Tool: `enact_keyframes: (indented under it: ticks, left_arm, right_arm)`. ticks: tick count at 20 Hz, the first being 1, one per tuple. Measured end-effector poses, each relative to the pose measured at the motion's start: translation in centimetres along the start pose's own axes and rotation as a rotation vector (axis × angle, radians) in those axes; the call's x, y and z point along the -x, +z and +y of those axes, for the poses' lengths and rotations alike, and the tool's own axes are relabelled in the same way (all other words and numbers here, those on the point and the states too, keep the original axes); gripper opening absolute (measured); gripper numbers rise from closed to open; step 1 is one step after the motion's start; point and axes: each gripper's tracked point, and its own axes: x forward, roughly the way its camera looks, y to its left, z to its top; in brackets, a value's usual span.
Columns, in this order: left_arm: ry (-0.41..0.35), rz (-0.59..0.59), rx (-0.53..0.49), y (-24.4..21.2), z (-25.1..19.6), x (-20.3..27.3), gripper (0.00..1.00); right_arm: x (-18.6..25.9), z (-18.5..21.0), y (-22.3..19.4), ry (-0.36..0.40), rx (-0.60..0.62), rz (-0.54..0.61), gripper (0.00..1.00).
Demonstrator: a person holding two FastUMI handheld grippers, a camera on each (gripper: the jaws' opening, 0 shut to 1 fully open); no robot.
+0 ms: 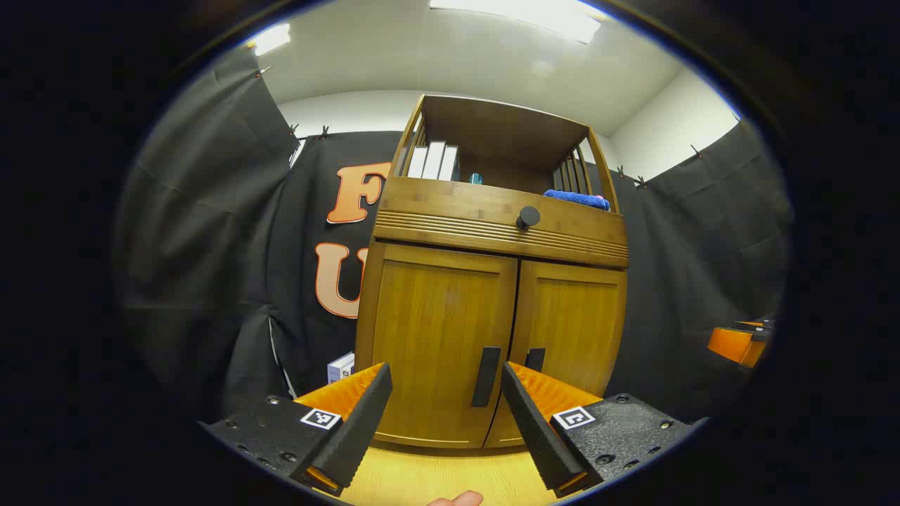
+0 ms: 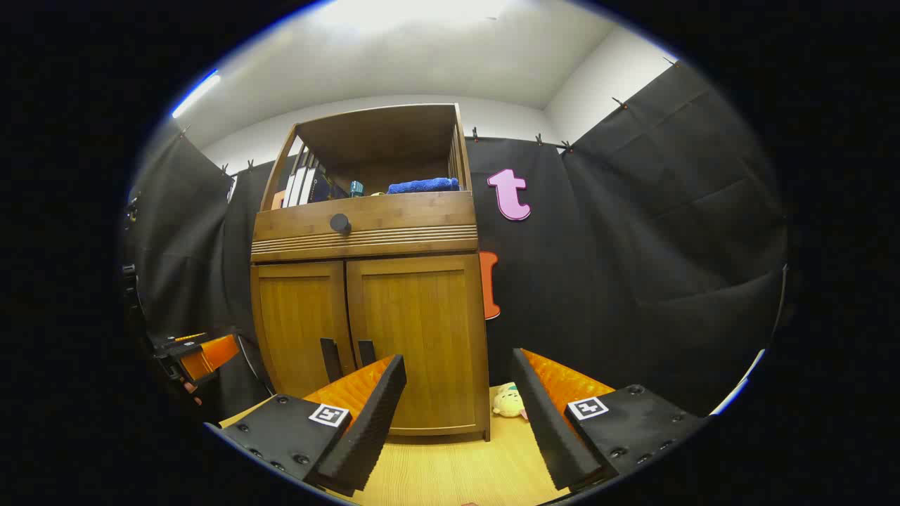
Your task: Open the right door of the double-door shoe cabinet with the right hand, and open the left door with the left hand.
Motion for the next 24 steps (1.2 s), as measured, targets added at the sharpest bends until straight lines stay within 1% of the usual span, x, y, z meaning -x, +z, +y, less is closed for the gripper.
enact_keyframes:
  ticks: [1, 2, 3, 4, 16, 24]
  left_arm:
    - [0.001, 0.000, -0.002, 0.0, 0.1, 0.0, 0.95]
    - [0.002, -0.002, -0.006, 0.1, 0.1, -0.1, 0.95]
    - [0.005, -0.004, -0.009, 0.1, 0.2, -0.2, 0.92]
    - [0.006, -0.004, -0.013, 0.1, 0.2, -0.3, 0.95]
    - [-0.002, -0.003, -0.021, -0.1, -0.1, -0.7, 0.94]
    - [0.005, -0.008, -0.019, 0.0, 0.2, -1.3, 0.95]
  right_arm:
    - [0.0, 0.0, 0.0, -0.002, -0.004, 0.000, 0.97]
    - [-0.1, -0.1, 0.0, -0.003, -0.007, 0.000, 0.97]
    - [-0.2, -0.2, 0.0, -0.003, -0.009, 0.000, 0.97]
    - [-0.2, -0.1, -0.2, -0.003, -0.009, 0.003, 0.97]
    - [-0.7, -1.1, -0.5, -0.022, -0.018, 0.013, 0.98]
    - [-1.1, -1.1, -0.9, -0.018, -0.019, 0.025, 0.98]
